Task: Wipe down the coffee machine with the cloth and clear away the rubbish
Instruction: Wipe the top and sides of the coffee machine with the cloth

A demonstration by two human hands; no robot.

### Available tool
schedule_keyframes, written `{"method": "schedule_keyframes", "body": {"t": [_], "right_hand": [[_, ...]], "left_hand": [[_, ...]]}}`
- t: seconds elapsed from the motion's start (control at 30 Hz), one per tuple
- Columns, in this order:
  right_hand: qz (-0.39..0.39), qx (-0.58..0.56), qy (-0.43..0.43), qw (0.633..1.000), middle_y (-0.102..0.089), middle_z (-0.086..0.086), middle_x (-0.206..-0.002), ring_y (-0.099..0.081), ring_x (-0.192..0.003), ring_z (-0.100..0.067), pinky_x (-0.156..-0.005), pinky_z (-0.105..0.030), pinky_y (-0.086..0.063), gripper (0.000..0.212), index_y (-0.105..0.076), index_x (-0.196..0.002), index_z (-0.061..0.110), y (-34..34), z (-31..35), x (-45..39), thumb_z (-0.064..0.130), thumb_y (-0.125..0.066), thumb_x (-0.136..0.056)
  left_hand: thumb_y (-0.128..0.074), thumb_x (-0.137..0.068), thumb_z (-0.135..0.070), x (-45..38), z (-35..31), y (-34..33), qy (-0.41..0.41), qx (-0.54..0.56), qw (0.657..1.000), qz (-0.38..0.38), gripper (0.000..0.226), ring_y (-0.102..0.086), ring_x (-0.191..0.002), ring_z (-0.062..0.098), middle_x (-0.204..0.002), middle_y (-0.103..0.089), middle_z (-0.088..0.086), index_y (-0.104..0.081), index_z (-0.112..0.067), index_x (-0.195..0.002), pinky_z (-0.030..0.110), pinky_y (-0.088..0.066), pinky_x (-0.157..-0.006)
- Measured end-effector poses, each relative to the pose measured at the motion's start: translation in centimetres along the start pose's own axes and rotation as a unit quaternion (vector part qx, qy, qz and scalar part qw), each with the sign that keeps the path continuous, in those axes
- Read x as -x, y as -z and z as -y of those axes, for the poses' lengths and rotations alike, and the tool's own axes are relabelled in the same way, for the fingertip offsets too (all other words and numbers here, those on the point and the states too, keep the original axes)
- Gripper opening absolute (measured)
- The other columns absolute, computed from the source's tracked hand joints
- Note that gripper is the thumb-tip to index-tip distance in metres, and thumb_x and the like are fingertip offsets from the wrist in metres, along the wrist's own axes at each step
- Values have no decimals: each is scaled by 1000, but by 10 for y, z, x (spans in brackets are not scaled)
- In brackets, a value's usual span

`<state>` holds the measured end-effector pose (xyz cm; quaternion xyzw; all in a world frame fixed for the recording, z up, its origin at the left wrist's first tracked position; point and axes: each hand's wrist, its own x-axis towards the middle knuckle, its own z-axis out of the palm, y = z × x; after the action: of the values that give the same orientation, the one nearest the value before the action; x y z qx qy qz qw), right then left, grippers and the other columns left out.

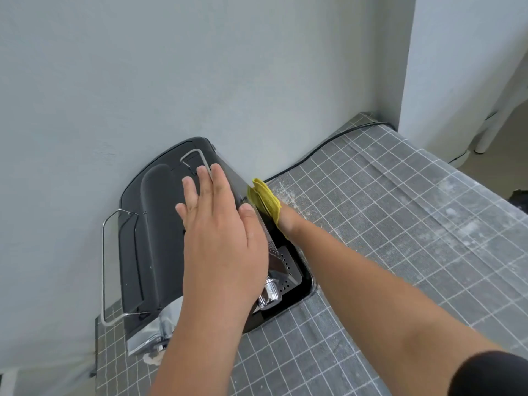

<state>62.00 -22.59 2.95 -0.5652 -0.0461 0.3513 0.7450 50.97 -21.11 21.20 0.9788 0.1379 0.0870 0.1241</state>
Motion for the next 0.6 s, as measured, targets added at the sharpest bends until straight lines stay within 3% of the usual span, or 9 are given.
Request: {"method": "schedule_keyframes", "body": {"t": [0.07, 0.2, 0.33, 0.4, 0.5, 0.6], "right_hand": [[-29, 26, -12, 999, -48, 11, -141, -44, -130, -13, -114, -41, -25, 59, -46, -136, 35, 2, -16, 0, 70, -34, -90], [-39, 31, -44, 998, -35, 13, -152, -30, -141, -14, -117, -49, -17, 69, -33, -143, 41, -1, -31, 25, 78, -26, -85], [-44, 19, -28, 998, -32, 3, -154, -29, -141, -21, -114, -43, -19, 56, -25, -150, 29, 0, -30, 36, 53, -25, -100], [-39, 48, -12, 998, -37, -5, -152, -32, -140, -27, -115, -45, -21, 55, -32, -147, 21, -7, -14, 30, 46, -24, -99], [8, 1, -1, 1000, -46, 6, -144, -40, -135, -18, -117, -51, -22, 59, -49, -133, 25, -19, 18, 19, 63, -27, -93], [46, -8, 78, 996, -34, 6, -154, -29, -143, -12, -119, -44, -20, 58, -37, -145, 31, -28, 60, 38, 60, -30, -95]], "left_hand": [[-31, -101, -20, 0, 0, 0, 1, 5, 1000, -1, 59, 10, -149, 18, -163, -3, 3, -5, -15, -154, 29, 10, -114], [-32, -101, -19, 1, -1, 0, 0, 14, 1000, -4, 59, 8, -149, 18, -163, -5, 3, -6, -16, -154, 29, 9, -114], [-32, -101, -20, 0, 0, 0, 3, 12, 1000, -3, 59, 8, -149, 18, -163, -5, 3, -7, -16, -154, 30, 8, -115], [-31, -100, -20, 1, -1, 0, 8, 15, 1000, -5, 59, 8, -149, 17, -163, -5, 2, -7, -17, -154, 31, 7, -116], [-30, -101, -21, 2, -3, 2, 14, 22, 1000, -8, 59, 8, -149, 16, -163, -5, 0, -5, -20, -154, 33, 4, -117], [-28, -102, -31, 4, -5, 3, 27, 34, 999, -8, 58, 8, -148, 16, -163, -4, 0, -4, -24, -154, 37, 0, -120]]}}
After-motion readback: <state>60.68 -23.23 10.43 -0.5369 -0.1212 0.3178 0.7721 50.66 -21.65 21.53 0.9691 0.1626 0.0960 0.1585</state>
